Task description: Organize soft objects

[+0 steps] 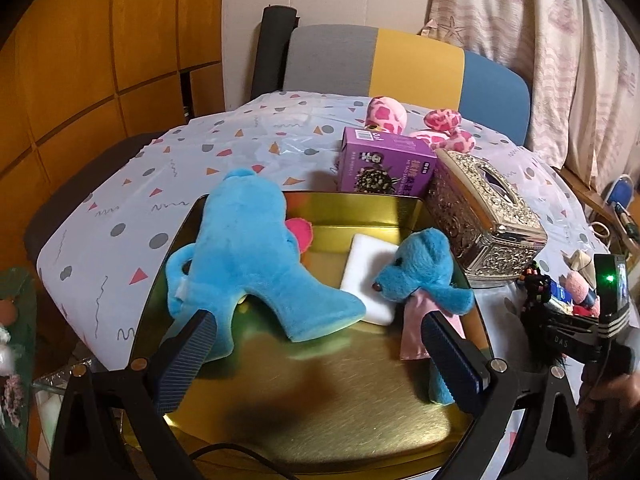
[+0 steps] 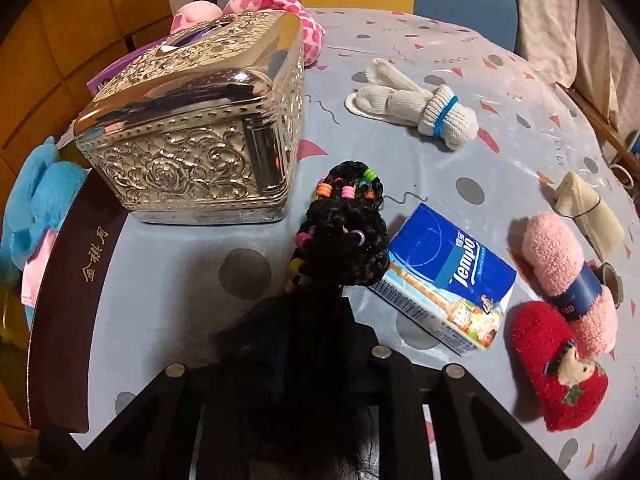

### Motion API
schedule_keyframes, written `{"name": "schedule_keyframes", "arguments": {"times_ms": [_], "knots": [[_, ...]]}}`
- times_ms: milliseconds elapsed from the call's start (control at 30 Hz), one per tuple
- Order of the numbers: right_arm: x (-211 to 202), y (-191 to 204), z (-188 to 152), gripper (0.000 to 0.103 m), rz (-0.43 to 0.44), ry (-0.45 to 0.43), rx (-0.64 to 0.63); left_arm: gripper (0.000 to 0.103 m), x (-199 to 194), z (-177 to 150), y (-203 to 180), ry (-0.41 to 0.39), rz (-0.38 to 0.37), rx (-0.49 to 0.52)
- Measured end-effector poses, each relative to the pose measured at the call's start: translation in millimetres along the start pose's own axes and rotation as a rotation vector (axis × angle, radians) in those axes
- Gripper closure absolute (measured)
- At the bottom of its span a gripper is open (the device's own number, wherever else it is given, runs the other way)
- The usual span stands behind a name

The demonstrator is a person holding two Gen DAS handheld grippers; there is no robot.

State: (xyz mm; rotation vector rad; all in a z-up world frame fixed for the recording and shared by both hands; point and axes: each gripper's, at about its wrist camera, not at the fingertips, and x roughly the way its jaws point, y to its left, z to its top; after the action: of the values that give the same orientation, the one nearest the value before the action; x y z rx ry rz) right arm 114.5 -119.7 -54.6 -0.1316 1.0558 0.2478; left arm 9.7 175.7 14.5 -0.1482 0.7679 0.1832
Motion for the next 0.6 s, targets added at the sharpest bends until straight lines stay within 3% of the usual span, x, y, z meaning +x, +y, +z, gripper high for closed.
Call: {"name": "schedule_keyframes", "arguments": {"times_ms": [67, 200, 300, 433, 600], "knots": [[-5, 9, -3, 0.091, 0.014, 0.006, 0.039, 0.000, -1, -1, 3, 0.001, 0.001, -0.007], [-16, -2, -14, 0.094, 0.295, 0.042, 0.275, 0.000, -2, -2, 11, -0.002, -0.001, -0.022], [-39, -7, -19, 0.094, 0.446, -0.005, 0.384, 0.000, -2, -3, 20, 0.001, 0.001, -0.041], [-78, -6, -18, 0.095, 0.580, -0.103, 0.421, 0.000, -2, -4, 31, -0.003, 0.010, -0.066], [-118, 8, 10, 0.095, 0.645, -0.217, 0.355, 0.000, -4, -4, 51, -0.007, 0.030, -0.112]]}}
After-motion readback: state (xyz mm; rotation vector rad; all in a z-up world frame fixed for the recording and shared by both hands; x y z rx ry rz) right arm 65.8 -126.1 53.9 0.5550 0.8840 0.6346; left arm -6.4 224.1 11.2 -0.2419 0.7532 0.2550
